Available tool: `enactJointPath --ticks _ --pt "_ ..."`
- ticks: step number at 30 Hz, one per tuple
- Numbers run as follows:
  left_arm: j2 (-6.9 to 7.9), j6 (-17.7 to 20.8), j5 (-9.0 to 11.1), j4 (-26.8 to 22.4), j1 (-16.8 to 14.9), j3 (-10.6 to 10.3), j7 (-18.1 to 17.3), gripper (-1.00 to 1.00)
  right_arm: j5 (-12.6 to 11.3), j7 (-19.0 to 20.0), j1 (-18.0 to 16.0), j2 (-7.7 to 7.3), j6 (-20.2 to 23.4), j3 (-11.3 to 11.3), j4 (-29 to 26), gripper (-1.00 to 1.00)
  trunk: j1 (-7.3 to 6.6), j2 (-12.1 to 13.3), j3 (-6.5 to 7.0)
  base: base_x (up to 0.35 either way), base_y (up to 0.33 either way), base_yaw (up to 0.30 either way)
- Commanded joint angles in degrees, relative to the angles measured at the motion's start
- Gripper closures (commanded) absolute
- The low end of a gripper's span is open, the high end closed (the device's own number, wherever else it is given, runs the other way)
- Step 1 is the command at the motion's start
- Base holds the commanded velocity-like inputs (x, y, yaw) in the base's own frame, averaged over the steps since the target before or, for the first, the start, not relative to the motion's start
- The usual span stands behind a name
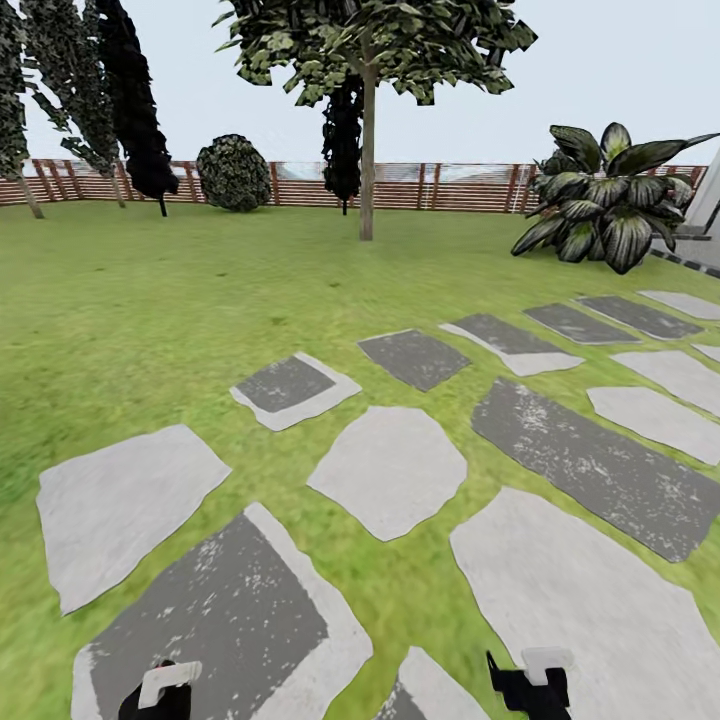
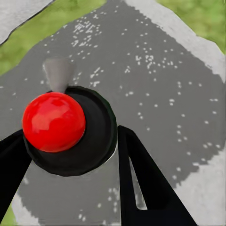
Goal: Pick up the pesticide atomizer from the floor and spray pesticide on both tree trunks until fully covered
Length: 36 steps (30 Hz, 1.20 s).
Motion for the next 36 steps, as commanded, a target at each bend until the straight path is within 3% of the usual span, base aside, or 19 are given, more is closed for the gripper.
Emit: enactJointPath --ticks 1,36 --pt "0.01 -0.2 0.4 0.0 0.0 -0.1 0.0 1.0 0.3 -0.2 0.0 -0.01 -0.1 0.0 0.0 -1.0 0.03 0.0 -0.05 0.339 0.0 0.0" --pt "0.01 -0.2 0.4 0.0 0.0 -0.1 0.0 1.0 0.4 0.0 0.0 -0.01 -0.1 0.0 0.0 -1.0 0.03 0.0 -0.05 0.339 0.0 0.0"
